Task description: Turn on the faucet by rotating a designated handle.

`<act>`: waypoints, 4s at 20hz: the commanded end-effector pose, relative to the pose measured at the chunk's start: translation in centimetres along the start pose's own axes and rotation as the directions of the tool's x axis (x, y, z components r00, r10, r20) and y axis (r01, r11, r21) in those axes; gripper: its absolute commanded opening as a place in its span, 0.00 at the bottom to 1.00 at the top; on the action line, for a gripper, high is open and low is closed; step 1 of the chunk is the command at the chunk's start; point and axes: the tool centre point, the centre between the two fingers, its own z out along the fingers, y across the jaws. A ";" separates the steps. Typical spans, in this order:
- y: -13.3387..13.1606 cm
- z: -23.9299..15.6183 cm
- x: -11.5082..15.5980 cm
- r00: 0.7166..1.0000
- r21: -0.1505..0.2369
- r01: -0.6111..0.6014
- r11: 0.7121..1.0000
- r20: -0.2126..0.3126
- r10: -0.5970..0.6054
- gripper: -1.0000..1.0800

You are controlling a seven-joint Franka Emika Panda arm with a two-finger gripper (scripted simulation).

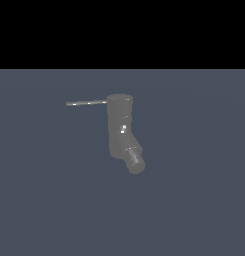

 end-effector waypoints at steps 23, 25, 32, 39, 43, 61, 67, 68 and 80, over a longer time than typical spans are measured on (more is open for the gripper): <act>-9.6 10.9 6.6 0.879 0.002 -0.478 0.879 0.013 0.477 0.00; -10.3 11.8 7.4 0.858 0.002 -0.514 0.858 0.014 0.514 0.00; -12.3 15.0 10.3 0.776 0.002 -0.631 0.776 0.018 0.631 0.00; -13.7 17.9 13.2 0.684 0.001 -0.730 0.684 0.021 0.729 0.00; -14.2 19.5 15.0 0.628 0.000 -0.778 0.628 0.022 0.778 0.00; -14.9 25.7 21.9 0.384 -0.010 -0.923 0.385 0.018 0.923 0.00; -14.8 26.5 22.9 0.347 -0.012 -0.938 0.347 0.017 0.938 0.00; -14.8 26.5 23.0 0.344 -0.012 -0.939 0.345 0.017 0.939 0.00; -14.1 26.6 21.4 0.343 -0.012 -0.939 0.343 0.017 0.939 0.00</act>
